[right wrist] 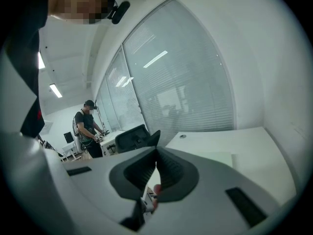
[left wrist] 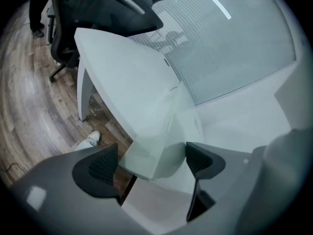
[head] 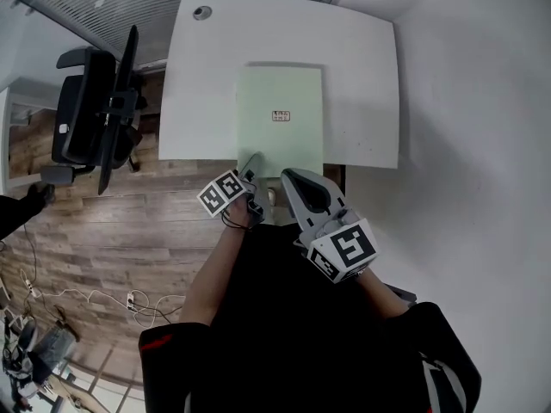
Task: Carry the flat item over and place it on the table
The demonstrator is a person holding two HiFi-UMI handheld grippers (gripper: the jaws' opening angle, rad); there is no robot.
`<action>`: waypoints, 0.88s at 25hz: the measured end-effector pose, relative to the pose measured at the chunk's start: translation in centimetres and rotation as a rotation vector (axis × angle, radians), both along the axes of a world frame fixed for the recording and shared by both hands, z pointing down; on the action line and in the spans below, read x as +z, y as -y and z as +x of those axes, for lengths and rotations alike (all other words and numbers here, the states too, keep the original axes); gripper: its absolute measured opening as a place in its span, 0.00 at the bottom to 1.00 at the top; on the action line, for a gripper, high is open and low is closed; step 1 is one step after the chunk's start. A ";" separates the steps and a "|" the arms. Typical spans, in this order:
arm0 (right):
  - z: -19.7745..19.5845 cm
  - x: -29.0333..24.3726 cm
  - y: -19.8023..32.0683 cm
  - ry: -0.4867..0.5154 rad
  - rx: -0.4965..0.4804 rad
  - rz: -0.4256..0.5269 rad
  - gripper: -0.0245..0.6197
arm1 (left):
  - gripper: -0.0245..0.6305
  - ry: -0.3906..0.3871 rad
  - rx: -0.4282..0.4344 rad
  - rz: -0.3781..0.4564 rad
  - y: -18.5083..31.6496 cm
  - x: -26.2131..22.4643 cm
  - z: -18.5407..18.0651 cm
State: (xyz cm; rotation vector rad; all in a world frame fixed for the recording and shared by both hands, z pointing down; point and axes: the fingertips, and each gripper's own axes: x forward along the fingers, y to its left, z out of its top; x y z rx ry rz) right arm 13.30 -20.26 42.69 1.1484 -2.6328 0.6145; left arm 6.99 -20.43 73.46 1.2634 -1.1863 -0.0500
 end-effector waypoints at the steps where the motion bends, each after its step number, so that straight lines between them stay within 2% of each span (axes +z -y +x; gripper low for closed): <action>1: 0.0 0.0 0.2 0.002 0.003 -0.002 0.04 | 0.67 0.044 0.020 0.010 0.3 -0.2 -0.2; 8: 0.2 0.2 1.3 0.013 0.031 -0.010 0.04 | 0.67 0.416 0.171 0.082 1.8 -1.9 -0.9; 10: 0.4 0.2 1.7 0.016 0.039 -0.008 0.04 | 0.67 0.489 0.210 0.098 2.1 -2.1 -0.8; 17: 0.7 0.3 2.4 0.012 0.055 -0.016 0.04 | 0.67 0.540 0.231 0.104 3.4 -2.2 -0.5; 22: 1.0 0.5 2.7 -0.004 0.061 -0.021 0.04 | 0.67 0.534 0.204 0.100 5.0 -2.1 -0.1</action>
